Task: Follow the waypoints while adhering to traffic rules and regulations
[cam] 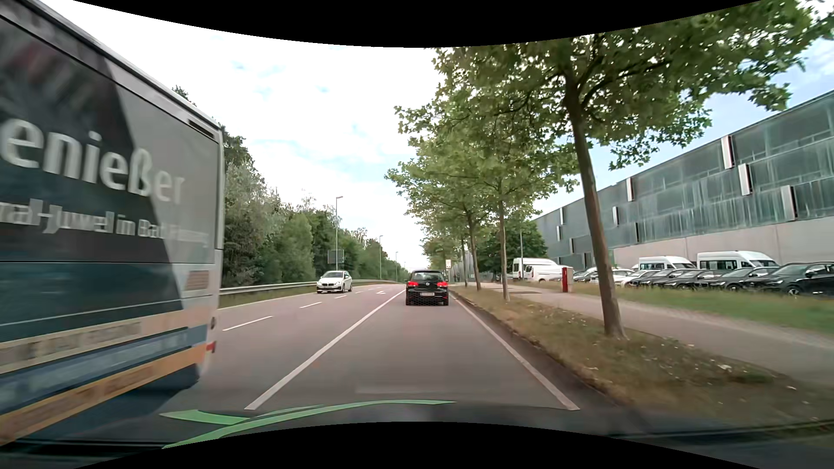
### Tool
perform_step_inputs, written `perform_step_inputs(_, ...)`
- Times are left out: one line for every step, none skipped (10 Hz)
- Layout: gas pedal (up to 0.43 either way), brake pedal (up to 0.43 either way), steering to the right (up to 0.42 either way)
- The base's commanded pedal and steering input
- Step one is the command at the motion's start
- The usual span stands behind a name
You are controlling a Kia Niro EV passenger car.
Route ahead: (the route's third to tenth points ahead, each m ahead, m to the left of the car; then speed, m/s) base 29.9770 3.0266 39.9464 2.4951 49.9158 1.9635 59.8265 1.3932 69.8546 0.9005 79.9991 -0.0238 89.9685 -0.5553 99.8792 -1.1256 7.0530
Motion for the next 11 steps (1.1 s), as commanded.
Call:
perform_step_inputs(0.260, 0.000, 0.014)
perform_step_inputs(0.260, 0.000, 0.012)
perform_step_inputs(0.260, 0.000, 0.010)
perform_step_inputs(0.260, 0.000, 0.010)
perform_step_inputs(0.260, 0.000, 0.010)
perform_step_inputs(0.260, 0.000, 0.009)
perform_step_inputs(0.260, 0.000, 0.009)
perform_step_inputs(0.260, 0.000, 0.008)
perform_step_inputs(0.260, 0.000, 0.007)
perform_step_inputs(0.260, 0.000, 0.007)
perform_step_inputs(0.260, 0.000, 0.007)
